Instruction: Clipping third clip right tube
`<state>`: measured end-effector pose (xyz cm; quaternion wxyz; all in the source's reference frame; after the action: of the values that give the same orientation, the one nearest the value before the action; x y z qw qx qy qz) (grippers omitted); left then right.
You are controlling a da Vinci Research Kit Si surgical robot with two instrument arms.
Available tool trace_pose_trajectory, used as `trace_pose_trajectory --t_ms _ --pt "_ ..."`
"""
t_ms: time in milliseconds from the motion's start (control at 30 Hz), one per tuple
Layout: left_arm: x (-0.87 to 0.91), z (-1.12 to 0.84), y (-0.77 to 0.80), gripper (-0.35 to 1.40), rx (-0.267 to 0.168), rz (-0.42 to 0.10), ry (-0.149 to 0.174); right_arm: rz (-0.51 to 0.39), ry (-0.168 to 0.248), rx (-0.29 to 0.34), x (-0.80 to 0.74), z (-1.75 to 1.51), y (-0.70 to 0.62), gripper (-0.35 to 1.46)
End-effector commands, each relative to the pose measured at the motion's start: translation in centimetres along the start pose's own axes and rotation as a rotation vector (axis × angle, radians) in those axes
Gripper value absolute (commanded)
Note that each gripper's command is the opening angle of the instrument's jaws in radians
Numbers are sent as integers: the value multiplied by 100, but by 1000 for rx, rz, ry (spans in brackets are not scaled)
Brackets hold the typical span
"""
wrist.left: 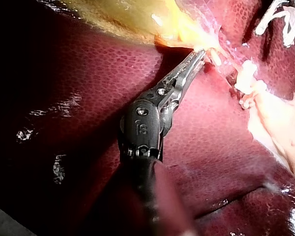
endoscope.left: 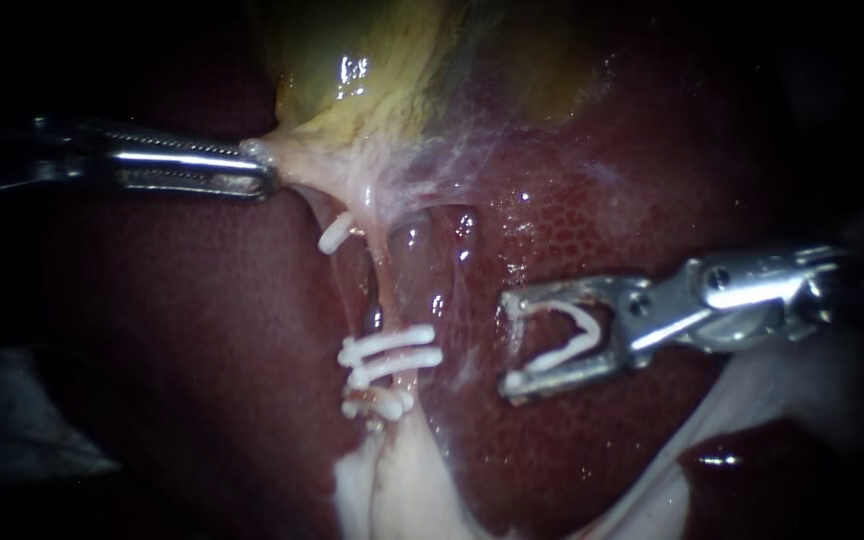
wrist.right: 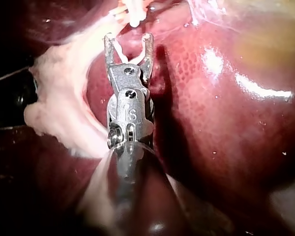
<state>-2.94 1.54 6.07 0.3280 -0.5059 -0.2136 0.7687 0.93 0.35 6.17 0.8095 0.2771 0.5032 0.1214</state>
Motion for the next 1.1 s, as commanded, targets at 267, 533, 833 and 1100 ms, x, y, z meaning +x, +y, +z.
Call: trace_pose_trajectory --t_ms 267,533,833,1100 --pt "1 -1 1 -35 1 0 0 110 57 6 7 36 32 49" --pt "1 -1 1 -35 1 0 0 142 71 19 3 72 41 49" --pt "1 -1 3 -35 2 -1 0 198 160 40 4 97 57 49" --pt "1 0 3 -35 2 -1 0 257 279 149 15 108 57 49"
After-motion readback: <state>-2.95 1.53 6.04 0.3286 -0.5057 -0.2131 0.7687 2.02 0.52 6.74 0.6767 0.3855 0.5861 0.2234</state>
